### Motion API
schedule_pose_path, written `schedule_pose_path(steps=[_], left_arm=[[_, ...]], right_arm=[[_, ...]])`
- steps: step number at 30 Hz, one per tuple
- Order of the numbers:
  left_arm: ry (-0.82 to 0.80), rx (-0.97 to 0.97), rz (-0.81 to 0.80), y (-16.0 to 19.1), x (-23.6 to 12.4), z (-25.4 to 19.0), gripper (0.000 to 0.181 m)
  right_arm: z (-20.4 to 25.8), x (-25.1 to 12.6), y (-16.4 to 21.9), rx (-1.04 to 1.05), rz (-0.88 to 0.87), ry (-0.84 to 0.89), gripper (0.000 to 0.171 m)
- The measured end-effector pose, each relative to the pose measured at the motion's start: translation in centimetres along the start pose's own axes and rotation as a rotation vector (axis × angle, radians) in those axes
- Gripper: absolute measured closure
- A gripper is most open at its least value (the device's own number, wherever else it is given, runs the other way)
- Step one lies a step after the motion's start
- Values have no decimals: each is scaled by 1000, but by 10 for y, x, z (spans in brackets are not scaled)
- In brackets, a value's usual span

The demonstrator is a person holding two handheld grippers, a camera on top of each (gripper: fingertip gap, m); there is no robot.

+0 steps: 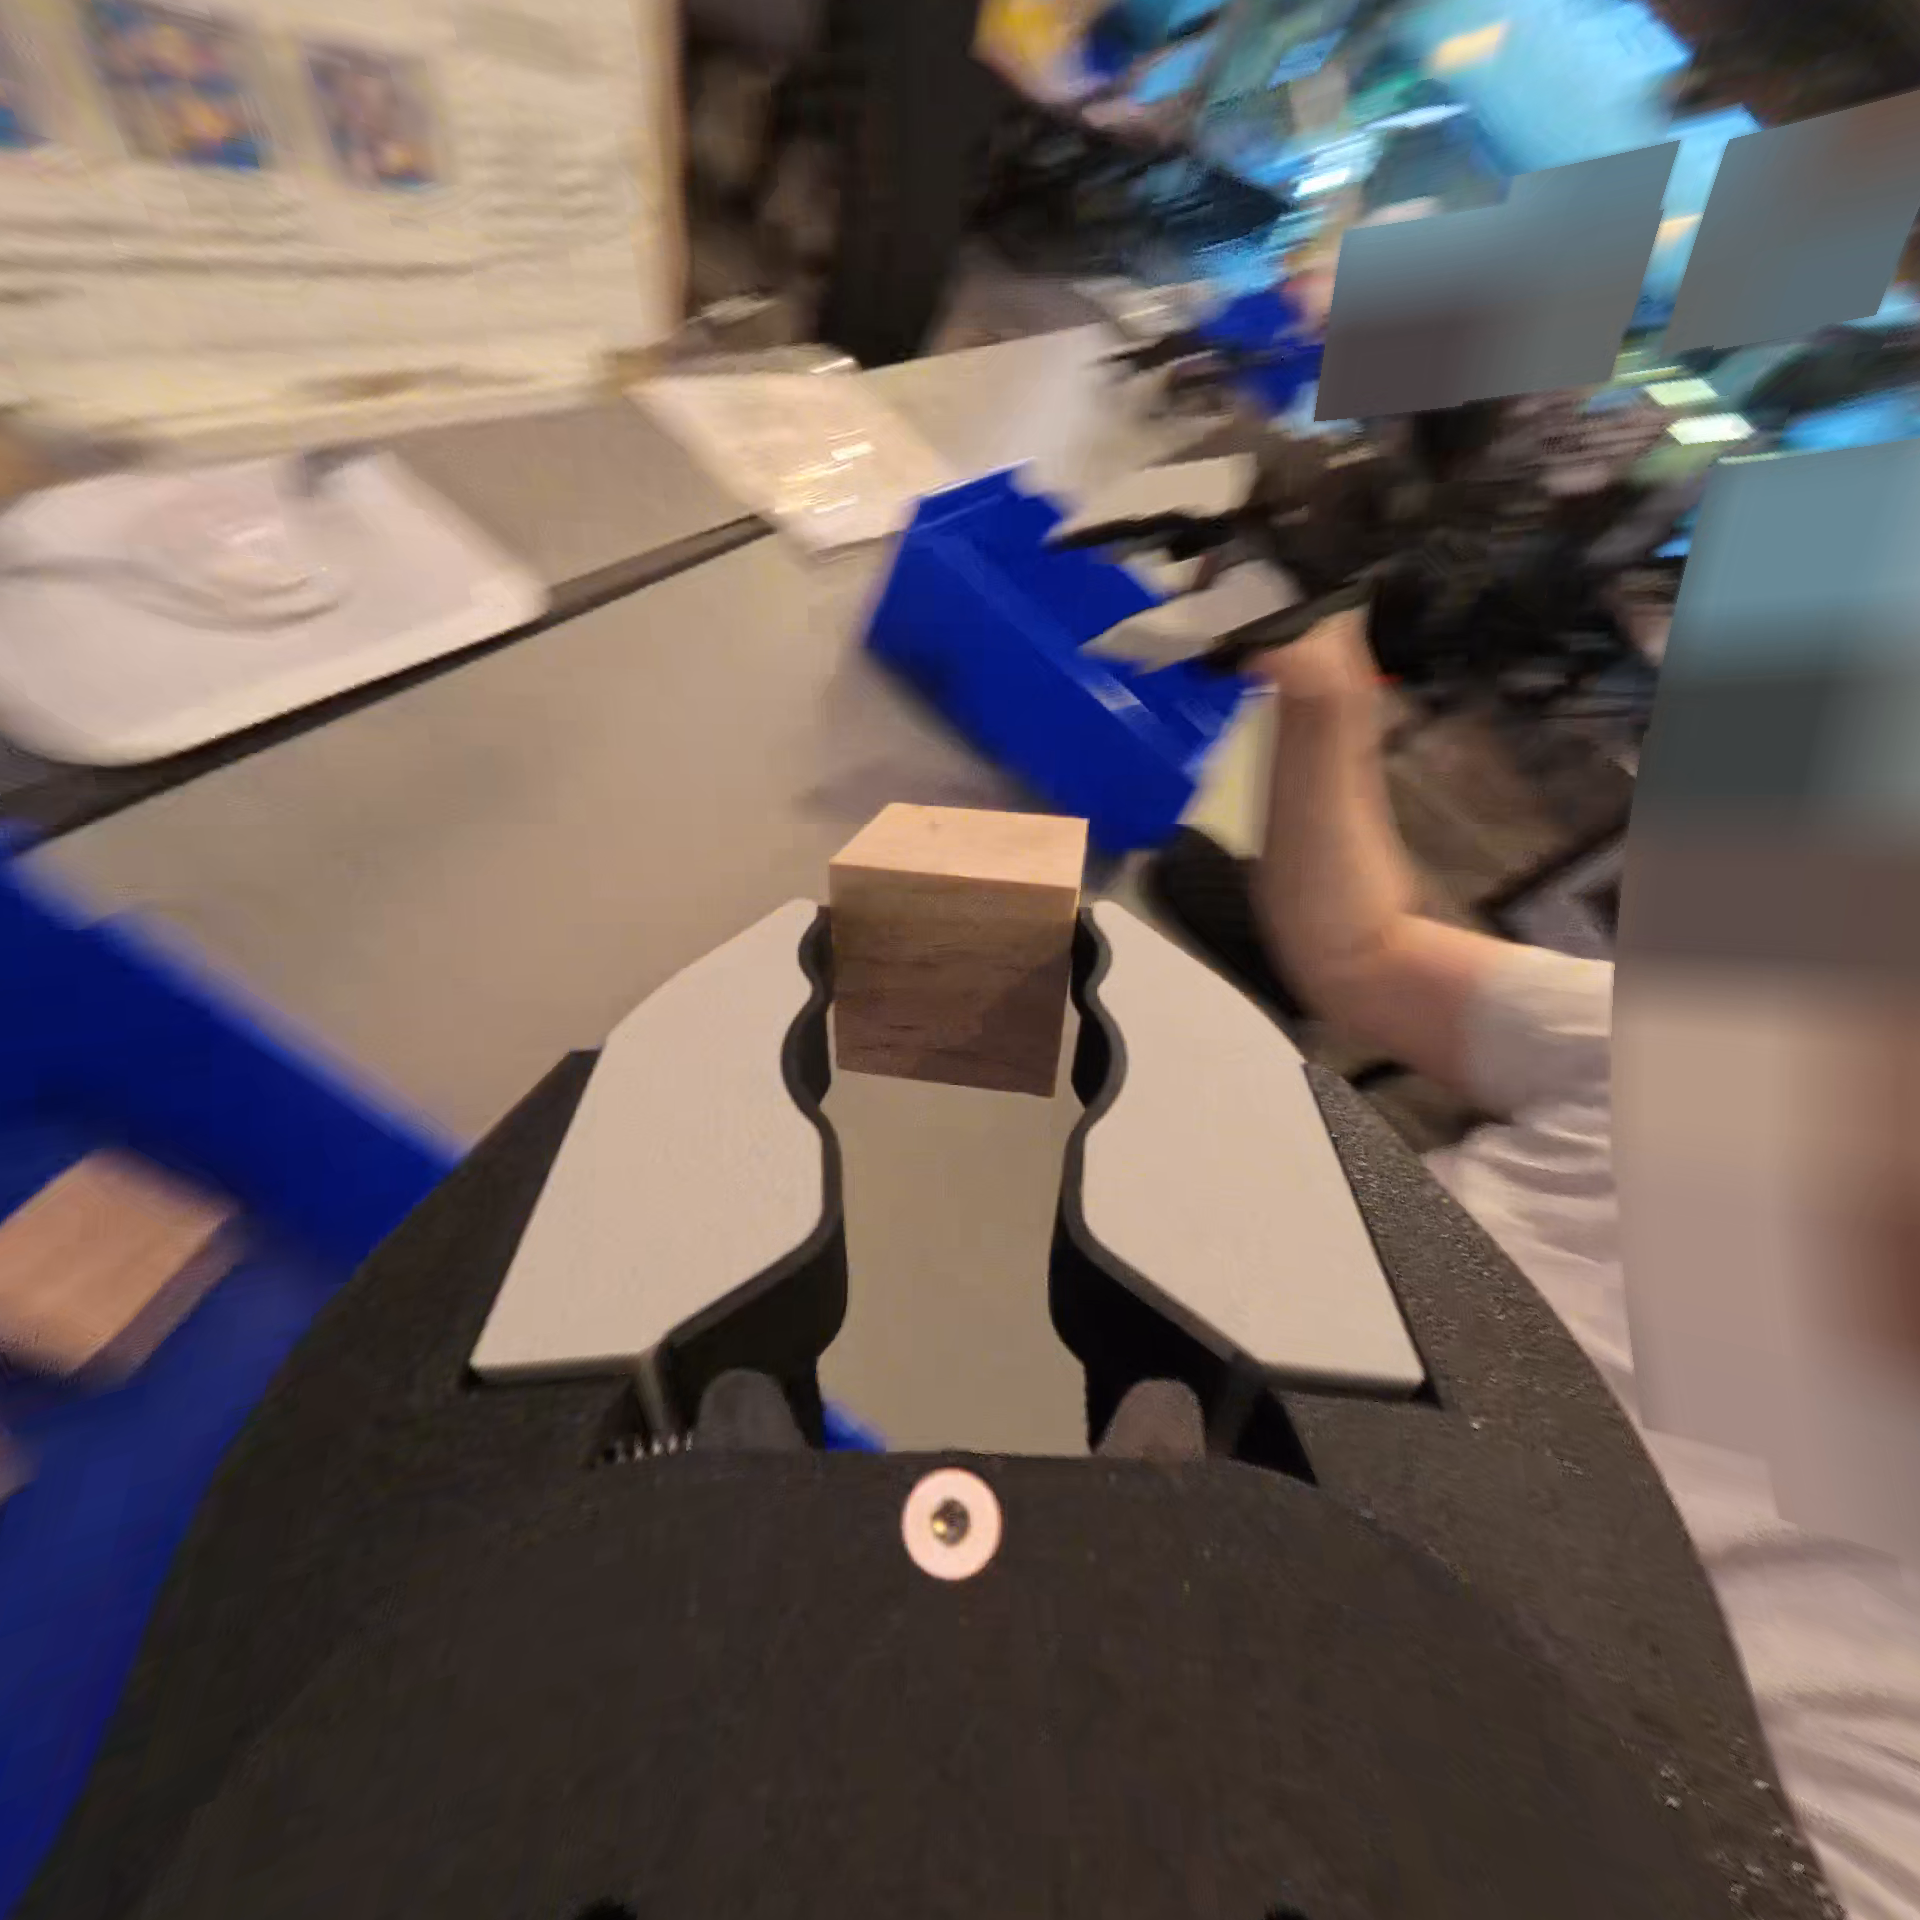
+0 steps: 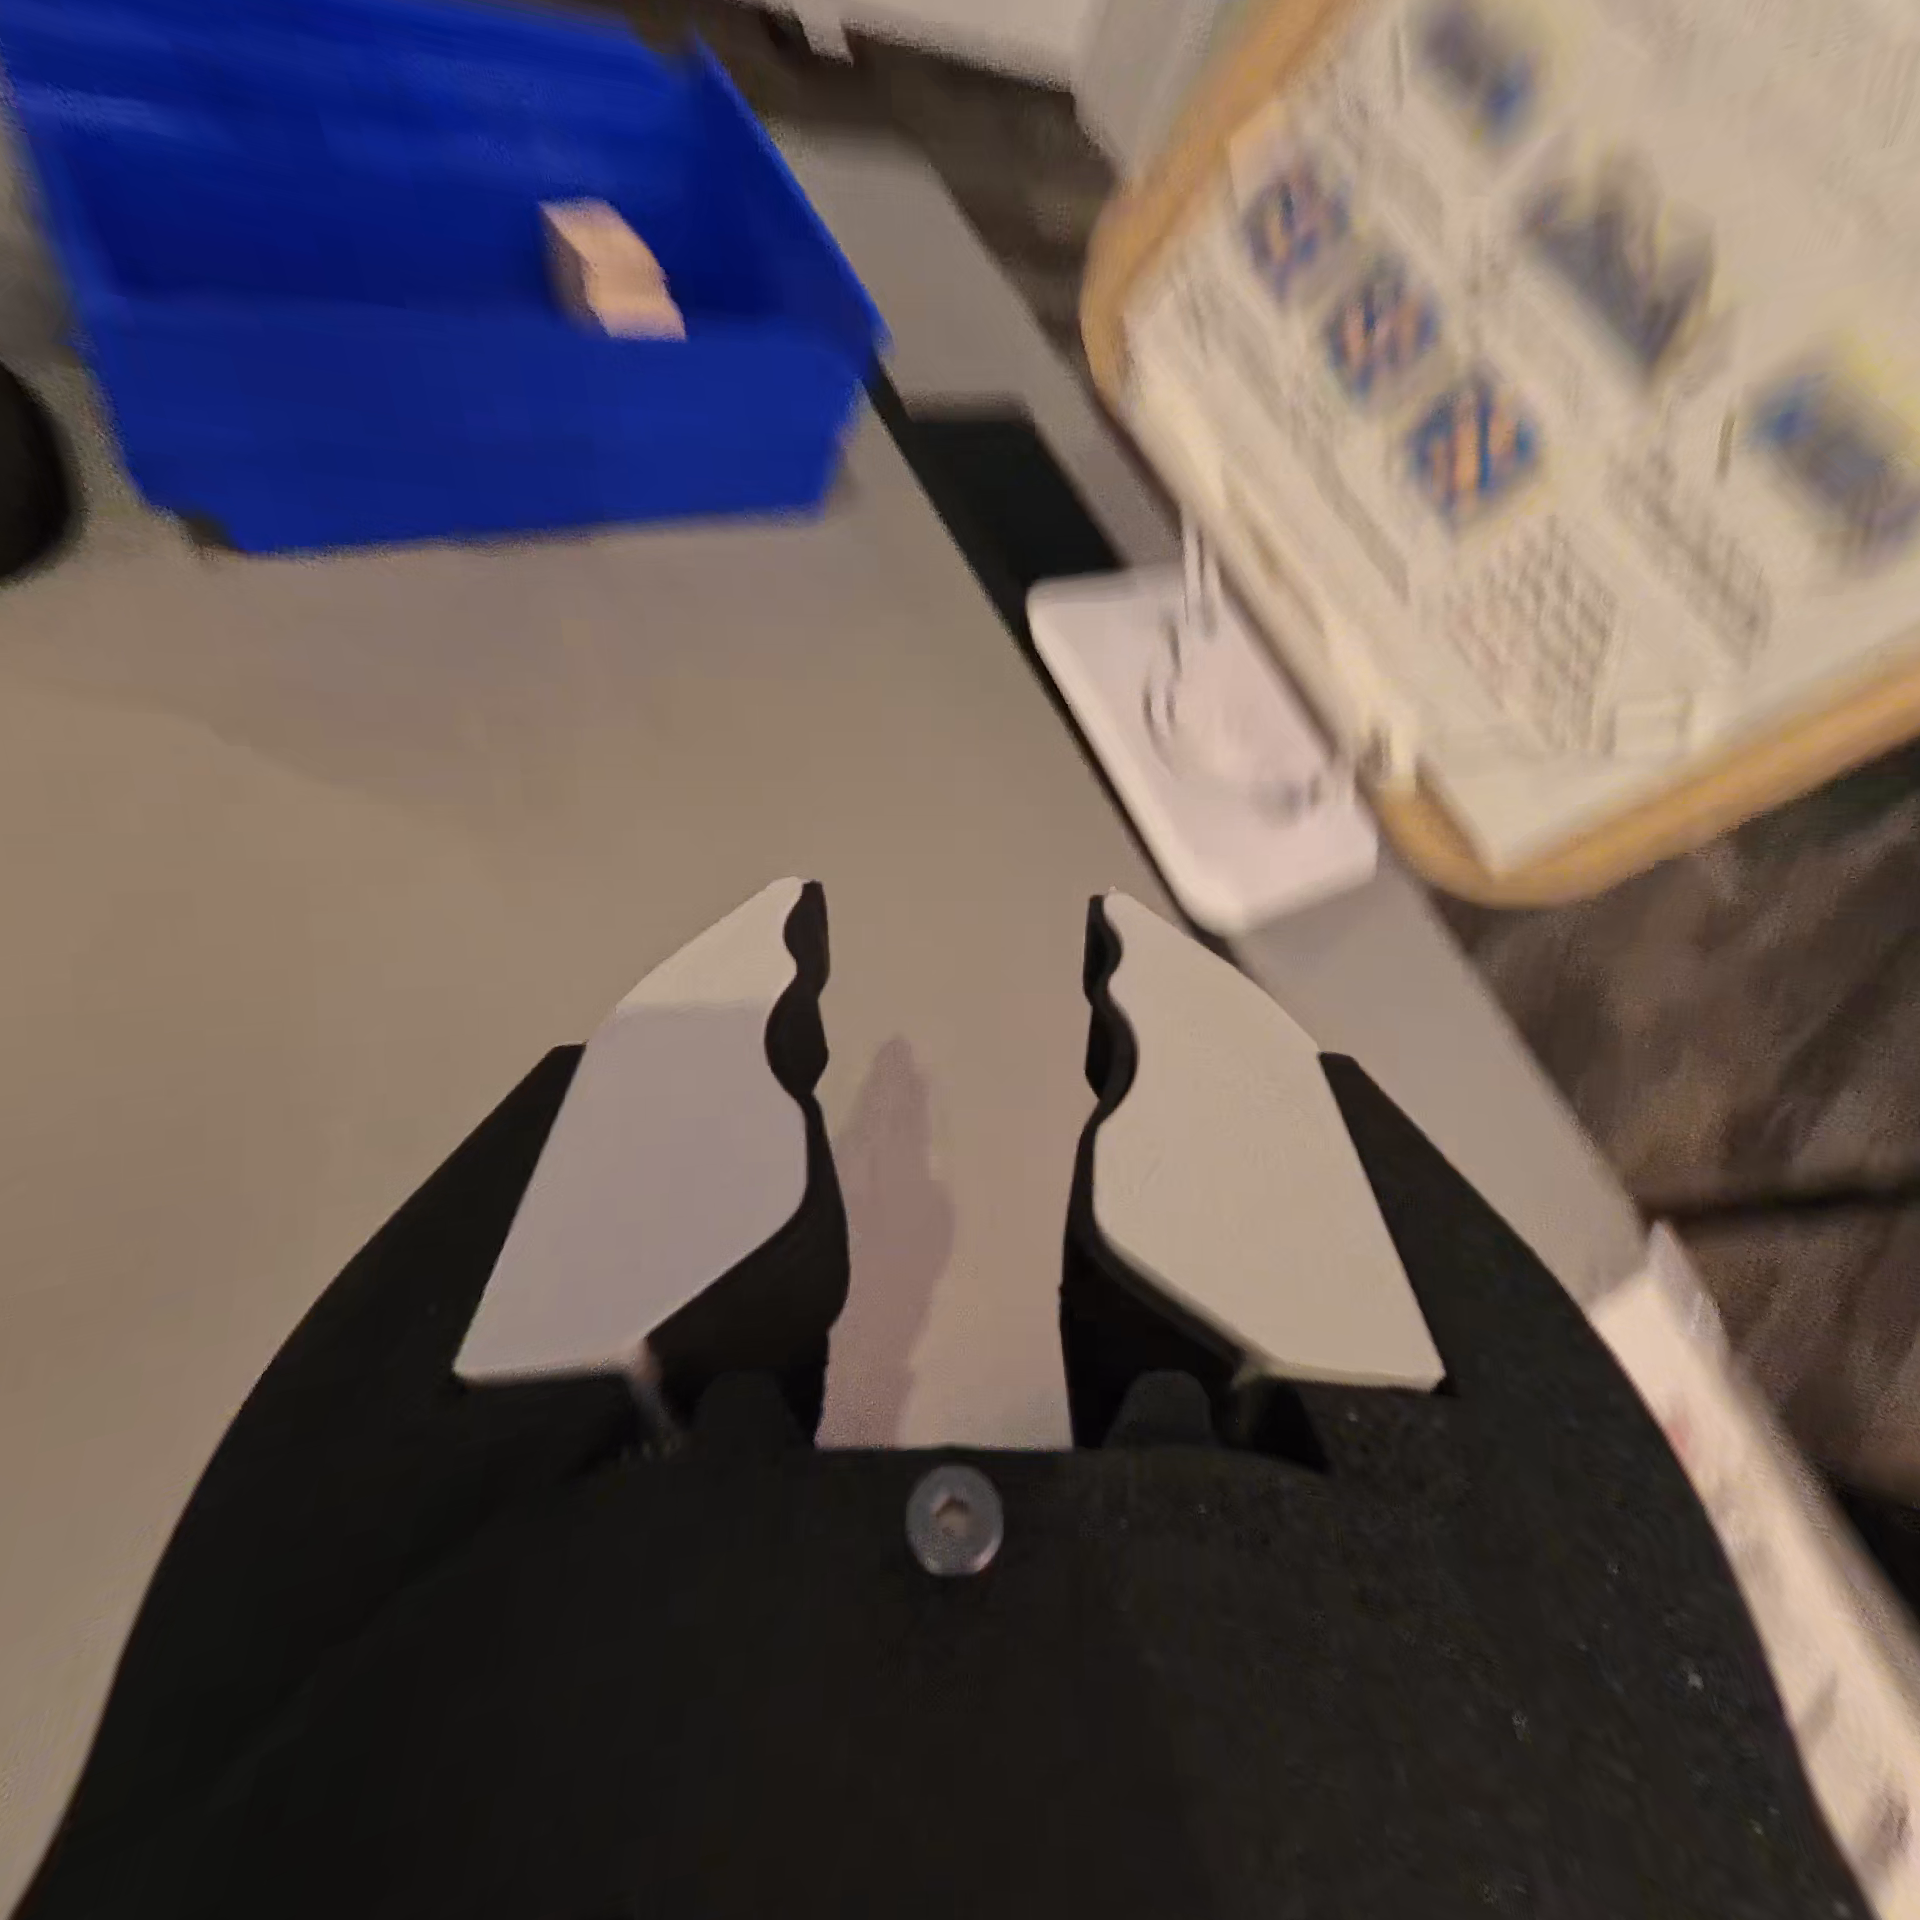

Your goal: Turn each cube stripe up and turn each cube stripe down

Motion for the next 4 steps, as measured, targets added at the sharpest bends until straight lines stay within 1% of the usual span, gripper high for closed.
schedule_pose_path(steps=[1,3,4], left_arm=[[109,9,-23,-4,7,-12,137],[299,-10,-59,-9,22,-26,138],[383,-45,-72,-10,31,-29,138]], right_arm=[[15,3,-15,-76,-95,-12,124],[46,7,-39,-189,-245,-7,118],[59,9,-47,-232,-286,5,117]])
Point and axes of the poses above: each gripper's, where its closed fingertips meet, x out along the fingers, y out of its underside, z = x × y across the jaws, the point moved 6 cm from there along -x, back along the fingers
